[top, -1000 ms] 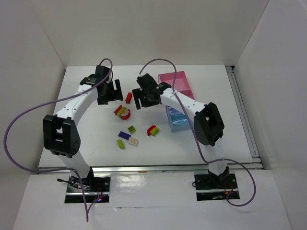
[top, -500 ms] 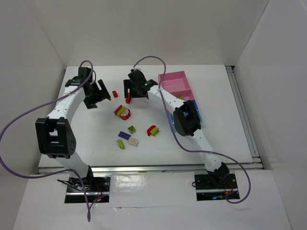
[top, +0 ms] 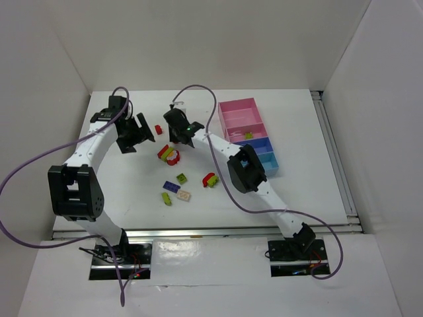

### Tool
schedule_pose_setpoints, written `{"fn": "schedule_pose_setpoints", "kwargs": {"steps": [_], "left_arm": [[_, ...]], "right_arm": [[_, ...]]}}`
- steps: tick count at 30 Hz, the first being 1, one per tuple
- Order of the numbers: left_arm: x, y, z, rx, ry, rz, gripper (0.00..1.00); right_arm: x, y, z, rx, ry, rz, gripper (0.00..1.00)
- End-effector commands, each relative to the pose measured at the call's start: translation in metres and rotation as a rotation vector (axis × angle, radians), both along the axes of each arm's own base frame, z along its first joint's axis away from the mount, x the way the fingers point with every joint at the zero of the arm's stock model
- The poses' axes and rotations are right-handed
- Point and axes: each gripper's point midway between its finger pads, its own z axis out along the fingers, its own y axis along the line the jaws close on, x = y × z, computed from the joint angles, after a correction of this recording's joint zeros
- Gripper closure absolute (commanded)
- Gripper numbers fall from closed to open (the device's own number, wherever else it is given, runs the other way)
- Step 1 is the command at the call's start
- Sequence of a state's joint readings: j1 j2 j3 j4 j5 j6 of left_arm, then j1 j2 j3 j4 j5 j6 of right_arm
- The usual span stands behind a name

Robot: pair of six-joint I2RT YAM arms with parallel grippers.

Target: Sort the legos into containers by color

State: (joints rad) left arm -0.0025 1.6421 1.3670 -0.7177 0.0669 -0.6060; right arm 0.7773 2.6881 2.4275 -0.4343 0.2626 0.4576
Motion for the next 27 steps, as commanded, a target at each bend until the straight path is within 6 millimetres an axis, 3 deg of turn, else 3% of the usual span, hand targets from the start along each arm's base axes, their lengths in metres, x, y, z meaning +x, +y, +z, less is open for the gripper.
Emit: {"fn": "schedule_pose_setpoints", "kwargs": {"steps": [1, 4, 5, 8, 9, 10, 11, 13, 15, 17, 18, 19, 21, 22, 23, 24, 25, 27], "left_arm": [[0.009, -0.002, 0.019, -0.005, -0.055, -0.020, 0.08], [0.025, -0.001, 0.014, 0.002, -0.048, -0.015, 0.08], [0.030, -0.001, 0.011, -0.003, -0.039, -0.006, 0.08], [0.048, 0.000, -0.003, -0.005, -0.009, 0.019, 0.12], [0.052, -0.001, -0.007, -0.011, 0.000, 0.030, 0.13], [0.060, -0.001, -0.006, -0.015, -0.009, 0.038, 0.13], [0.067, -0.001, -0.018, -0.015, 0.008, 0.038, 0.15], [0.080, -0.007, -0.020, -0.021, 0.004, 0.036, 0.16], [0.088, -0.010, -0.038, -0.011, 0.033, 0.031, 0.17], [0.099, -0.011, -0.041, 0.008, 0.027, 0.032, 0.17], [0.102, -0.009, -0.045, 0.020, 0.031, 0.039, 0.17], [0.102, -0.014, -0.058, 0.027, 0.060, 0.019, 0.17], [0.111, -0.010, -0.061, 0.054, 0.052, 0.020, 0.17], [0.110, -0.015, -0.072, 0.056, 0.081, 0.009, 0.17], [0.117, -0.013, -0.070, 0.068, 0.065, 0.006, 0.17], [0.118, -0.018, -0.072, 0.069, 0.072, -0.003, 0.17], [0.122, -0.018, -0.076, 0.070, 0.080, -0.004, 0.17], [0.127, -0.021, -0.077, 0.079, 0.073, -0.008, 0.17]], "right_arm": [[0.010, -0.003, 0.045, 0.035, -0.087, -0.027, 0.81], [0.012, -0.015, 0.063, 0.055, -0.093, -0.032, 0.88], [0.015, -0.022, 0.087, 0.074, -0.117, -0.030, 0.89], [0.015, -0.035, 0.109, 0.088, -0.119, -0.018, 0.89], [0.018, -0.047, 0.132, 0.102, -0.137, -0.035, 0.89], [0.020, -0.055, 0.140, 0.100, -0.148, -0.040, 0.89], [0.021, -0.072, 0.155, 0.105, -0.157, -0.061, 0.89], [0.024, -0.091, 0.164, 0.102, -0.161, -0.075, 0.89], [0.034, -0.125, 0.166, 0.079, -0.138, -0.128, 0.89], [0.043, -0.148, 0.170, 0.071, -0.141, -0.171, 0.89], [0.050, -0.171, 0.172, 0.056, -0.140, -0.217, 0.89], [0.054, -0.180, 0.166, 0.048, -0.130, -0.232, 0.89], [0.062, -0.201, 0.165, 0.045, -0.131, -0.269, 0.89], [0.069, -0.222, 0.161, 0.038, -0.124, -0.304, 0.89], [0.074, -0.229, 0.153, 0.034, -0.110, -0.312, 0.89], [0.082, -0.235, 0.158, 0.043, -0.126, -0.327, 0.89], [0.085, -0.246, 0.142, 0.024, -0.086, -0.340, 0.88], [0.091, -0.252, 0.134, 0.018, -0.076, -0.352, 0.86]]}}
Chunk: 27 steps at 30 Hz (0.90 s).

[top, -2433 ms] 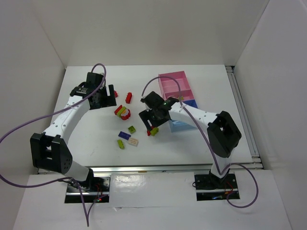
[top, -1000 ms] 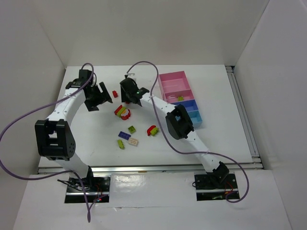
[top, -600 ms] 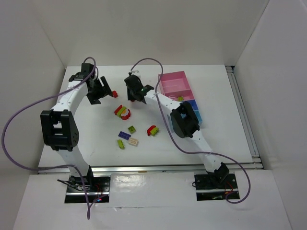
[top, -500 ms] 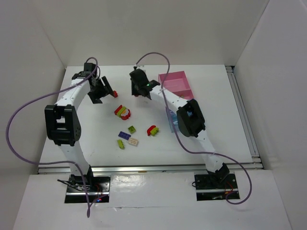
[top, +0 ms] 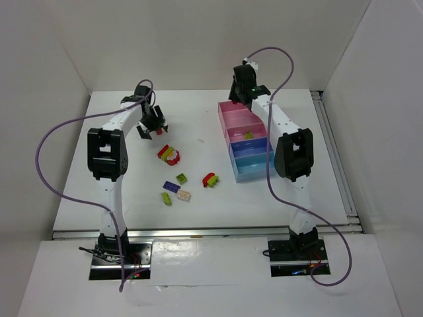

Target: Sort the legos into containers by color

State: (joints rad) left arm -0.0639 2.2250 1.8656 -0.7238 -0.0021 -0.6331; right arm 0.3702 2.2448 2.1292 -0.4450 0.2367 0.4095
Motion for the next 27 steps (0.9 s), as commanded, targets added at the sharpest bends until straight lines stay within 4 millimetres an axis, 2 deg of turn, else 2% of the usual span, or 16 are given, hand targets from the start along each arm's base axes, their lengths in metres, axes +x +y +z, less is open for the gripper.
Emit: {"fn": "schedule_pose_setpoints", "kwargs": {"steps": [1, 4, 5, 6, 9, 10, 11, 13, 16, 18, 19, 21, 24, 25, 26, 27], "left_arm": [[0.012, -0.001, 0.006, 0.026, -0.021, -0.003, 0.17], [0.020, -0.002, 0.000, 0.027, -0.011, -0.003, 0.17], [0.025, -0.002, 0.004, 0.027, -0.016, -0.003, 0.17], [0.027, -0.003, -0.006, 0.028, -0.004, -0.003, 0.17], [0.034, -0.003, -0.007, 0.028, -0.004, -0.003, 0.17], [0.033, -0.003, -0.014, 0.029, 0.010, -0.004, 0.17], [0.036, -0.002, -0.010, 0.036, -0.004, 0.000, 0.19], [0.038, -0.002, -0.012, 0.036, -0.004, 0.000, 0.22], [0.042, -0.002, -0.015, 0.040, -0.008, -0.009, 0.30], [0.042, -0.002, -0.015, 0.040, -0.008, -0.009, 0.32], [0.042, -0.002, -0.015, 0.040, -0.008, -0.009, 0.32], [0.044, 0.000, -0.020, 0.048, -0.008, -0.006, 0.34], [0.043, -0.003, -0.025, 0.058, 0.000, -0.011, 0.51], [0.043, -0.003, -0.025, 0.058, 0.000, -0.011, 0.59], [0.043, -0.003, -0.025, 0.058, 0.000, -0.011, 0.74], [0.045, -0.003, -0.021, 0.061, -0.011, -0.021, 0.82]], "right_arm": [[0.000, -0.001, -0.023, -0.029, 0.061, 0.006, 0.86], [0.002, -0.005, -0.032, -0.028, 0.072, 0.004, 0.73], [0.000, -0.006, -0.038, -0.032, 0.084, 0.004, 0.53], [-0.002, -0.006, -0.042, -0.036, 0.094, 0.004, 0.41], [0.000, -0.014, -0.042, -0.040, 0.093, -0.014, 0.20], [-0.001, -0.017, -0.044, -0.051, 0.104, -0.023, 0.19], [0.000, -0.023, -0.032, -0.044, 0.085, -0.033, 0.19], [-0.006, -0.025, -0.027, -0.044, 0.085, -0.034, 0.19], [-0.018, -0.040, 0.015, -0.043, 0.018, -0.054, 0.19], [-0.029, -0.053, 0.017, -0.073, 0.020, -0.062, 0.19], [-0.035, -0.064, 0.035, -0.070, -0.006, -0.083, 0.19], [-0.042, -0.074, 0.042, -0.074, -0.016, -0.093, 0.19], [-0.055, -0.096, 0.049, -0.075, -0.014, -0.124, 0.19], [-0.061, -0.095, 0.042, -0.076, 0.009, -0.113, 0.19], [-0.066, -0.103, 0.045, -0.078, 0.017, -0.124, 0.19], [-0.068, -0.110, 0.047, -0.078, 0.019, -0.135, 0.19]]}}
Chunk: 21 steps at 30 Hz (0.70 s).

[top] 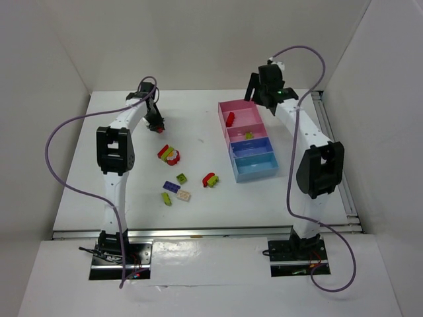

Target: Sort the legos into containers by color

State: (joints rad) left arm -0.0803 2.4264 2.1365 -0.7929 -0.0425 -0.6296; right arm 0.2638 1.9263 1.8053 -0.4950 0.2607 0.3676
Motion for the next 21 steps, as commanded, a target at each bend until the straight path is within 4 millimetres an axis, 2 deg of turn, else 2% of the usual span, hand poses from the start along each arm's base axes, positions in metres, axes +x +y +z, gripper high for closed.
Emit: {"fn": "schedule_pose_setpoints", "kwargs": {"steps": [1, 3, 4, 5, 6, 7, 9, 11, 12, 13, 14, 15, 18, 19, 20, 21], "left_arm": [[0.006, -0.001, 0.006, 0.012, -0.020, -0.022, 0.88], [0.007, -0.005, 0.028, -0.009, -0.057, -0.041, 1.00], [0.004, -0.010, 0.036, -0.029, -0.066, -0.069, 1.00], [0.003, -0.020, 0.060, -0.048, -0.109, -0.102, 1.00], [0.000, -0.031, 0.067, -0.064, -0.126, -0.153, 1.00], [-0.003, -0.047, 0.080, -0.116, -0.154, -0.209, 1.00], [-0.008, -0.082, 0.113, -0.171, -0.236, -0.329, 1.00], [-0.020, -0.123, 0.130, -0.245, -0.268, -0.460, 1.00], [-0.024, -0.139, 0.138, -0.278, -0.281, -0.498, 1.00], [-0.028, -0.157, 0.155, -0.325, -0.312, -0.559, 1.00], [-0.032, -0.172, 0.157, -0.357, -0.313, -0.597, 1.00], [-0.035, -0.194, 0.164, -0.386, -0.342, -0.650, 1.00], [-0.040, -0.237, 0.170, -0.465, -0.359, -0.706, 1.00], [-0.039, -0.245, 0.172, -0.484, -0.369, -0.715, 1.00], [-0.037, -0.257, 0.182, -0.527, -0.398, -0.727, 1.00], [-0.035, -0.267, 0.176, -0.549, -0.392, -0.737, 1.00]], "right_arm": [[-0.013, -0.020, 0.012, -0.021, -0.009, -0.030, 0.19], [-0.021, -0.029, 0.018, -0.027, -0.013, -0.049, 0.19], [-0.026, -0.035, 0.012, -0.032, 0.008, -0.058, 0.19], [-0.030, -0.036, 0.017, -0.030, -0.001, -0.058, 0.19], [-0.034, -0.043, 0.014, -0.025, 0.012, -0.076, 0.19], [-0.040, -0.045, 0.006, -0.035, 0.033, -0.083, 0.19], [-0.047, -0.054, 0.005, -0.035, 0.037, -0.107, 0.19], [-0.056, -0.060, -0.007, -0.043, 0.060, -0.141, 0.19], [-0.060, -0.065, -0.005, -0.042, 0.057, -0.150, 0.19], [-0.063, -0.067, -0.006, -0.032, 0.058, -0.170, 0.19], [-0.068, -0.071, -0.012, -0.028, 0.071, -0.184, 0.19], [-0.072, -0.078, -0.008, -0.025, 0.063, -0.197, 0.19], [-0.080, -0.077, -0.014, 0.015, 0.074, -0.191, 0.19], [-0.085, -0.081, -0.013, 0.022, 0.080, -0.193, 0.19], [-0.085, -0.079, -0.013, 0.029, 0.082, -0.184, 0.19], [-0.092, -0.078, -0.016, 0.032, 0.100, -0.175, 0.19]]}}
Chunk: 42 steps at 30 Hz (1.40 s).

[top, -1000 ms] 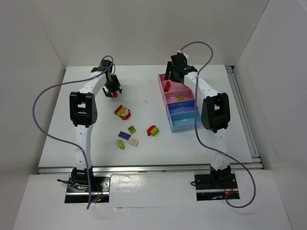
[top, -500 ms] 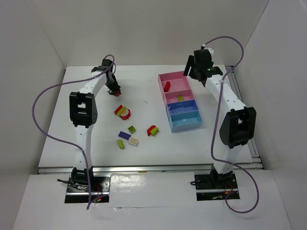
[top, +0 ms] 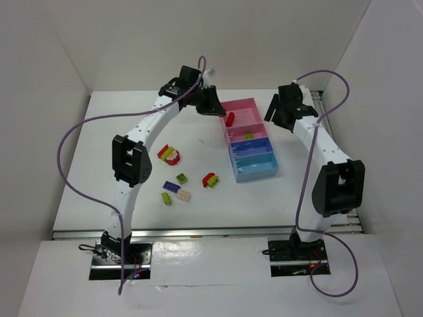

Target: Sort the legos into containers by color

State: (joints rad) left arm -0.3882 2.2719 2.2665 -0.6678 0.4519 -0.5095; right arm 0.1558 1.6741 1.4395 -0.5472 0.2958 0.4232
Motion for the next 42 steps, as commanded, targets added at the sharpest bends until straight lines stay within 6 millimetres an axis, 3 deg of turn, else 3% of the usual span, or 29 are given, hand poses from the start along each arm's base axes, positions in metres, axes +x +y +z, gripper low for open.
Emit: {"fn": "schedule_pose_setpoints", "kwargs": {"steps": [1, 3, 5, 7, 8, 10, 11, 16, 17, 19, 20, 22, 24, 26, 27, 29, 30, 33, 35, 36, 37, 38, 39, 40, 41, 42], "left_arm": [[0.007, -0.034, 0.014, -0.139, -0.026, -0.081, 1.00], [0.013, -0.049, 0.030, -0.217, -0.064, -0.090, 1.00], [0.021, -0.061, 0.021, -0.256, -0.059, -0.086, 1.00], [0.030, -0.073, 0.025, -0.307, -0.077, -0.076, 1.00], [0.036, -0.076, 0.011, -0.310, -0.060, -0.069, 1.00], [0.047, -0.085, 0.007, -0.335, -0.083, -0.034, 1.00], [0.053, -0.086, -0.005, -0.334, -0.075, -0.016, 1.00], [0.077, -0.094, -0.015, -0.360, -0.105, 0.063, 1.00], [0.079, -0.095, -0.010, -0.377, -0.121, 0.064, 0.95], [0.080, -0.096, -0.015, -0.383, -0.110, 0.070, 0.73], [0.080, -0.096, -0.015, -0.383, -0.110, 0.070, 0.53], [0.079, -0.097, -0.013, -0.391, -0.116, 0.060, 0.30], [0.074, -0.097, -0.012, -0.391, -0.107, 0.051, 0.13], [0.070, -0.098, -0.009, -0.398, -0.099, 0.031, 0.05], [0.065, -0.098, 0.006, -0.409, -0.122, 0.005, 0.01], [0.059, -0.096, 0.015, -0.395, -0.129, -0.013, 0.01], [0.054, -0.092, 0.031, -0.385, -0.159, -0.027, 0.01], [0.037, -0.083, 0.048, -0.346, -0.167, -0.045, 0.01], [0.024, -0.063, 0.074, -0.301, -0.229, -0.040, 0.01], [0.018, -0.056, 0.080, -0.275, -0.243, -0.031, 0.01], [0.017, -0.038, 0.062, -0.201, -0.231, 0.003, 0.01], [0.004, -0.027, 0.091, -0.188, -0.281, 0.019, 0.01], [0.002, -0.012, 0.092, -0.157, -0.289, 0.051, 0.01], [-0.004, 0.007, 0.067, -0.097, -0.232, 0.089, 0.01], [-0.005, 0.025, 0.063, -0.061, -0.224, 0.143, 0.01], [-0.011, 0.051, 0.084, -0.069, -0.253, 0.185, 0.01]], "right_arm": [[-0.016, -0.002, 0.023, 0.039, -0.042, -0.009, 0.19], [-0.025, -0.002, 0.018, 0.042, -0.025, -0.003, 0.19], [-0.031, -0.002, 0.028, 0.052, -0.044, -0.008, 0.19], [-0.035, -0.009, 0.032, 0.046, -0.056, -0.025, 0.19], [-0.040, -0.009, 0.032, 0.045, -0.050, -0.025, 0.19], [-0.044, -0.010, 0.032, 0.043, -0.040, -0.025, 0.19], [-0.045, -0.014, 0.036, 0.044, -0.049, -0.034, 0.19], [-0.050, -0.021, 0.046, 0.032, -0.070, -0.046, 0.19], [-0.050, -0.021, 0.046, 0.032, -0.070, -0.046, 0.19], [-0.053, -0.021, 0.041, 0.030, -0.052, -0.046, 0.19], [-0.053, -0.021, 0.041, 0.023, -0.050, -0.040, 0.19], [-0.052, -0.021, 0.037, 0.021, -0.039, -0.040, 0.19], [-0.051, -0.019, 0.033, 0.026, -0.029, -0.034, 0.19], [-0.051, -0.016, 0.022, 0.037, 0.000, -0.020, 0.19], [-0.049, -0.014, 0.023, 0.046, -0.009, -0.011, 0.19], [-0.048, -0.008, 0.019, 0.045, 0.003, 0.002, 0.19], [-0.049, 0.000, 0.019, 0.037, 0.005, 0.029, 0.20], [-0.048, 0.019, 0.024, 0.032, -0.012, 0.087, 0.20], [-0.046, 0.035, 0.030, 0.018, -0.030, 0.144, 0.20], [-0.049, 0.054, 0.031, 0.010, -0.038, 0.200, 0.20], [-0.048, 0.068, 0.037, 0.005, -0.055, 0.252, 0.20], [-0.049, 0.081, 0.036, -0.003, -0.053, 0.288, 0.20], [-0.056, 0.106, 0.032, -0.011, -0.044, 0.359, 0.20], [-0.060, 0.120, 0.034, -0.024, -0.054, 0.410, 0.20], [-0.063, 0.136, 0.032, -0.030, -0.054, 0.453, 0.20], [-0.076, 0.157, 0.026, -0.040, -0.042, 0.520, 0.20]]}}
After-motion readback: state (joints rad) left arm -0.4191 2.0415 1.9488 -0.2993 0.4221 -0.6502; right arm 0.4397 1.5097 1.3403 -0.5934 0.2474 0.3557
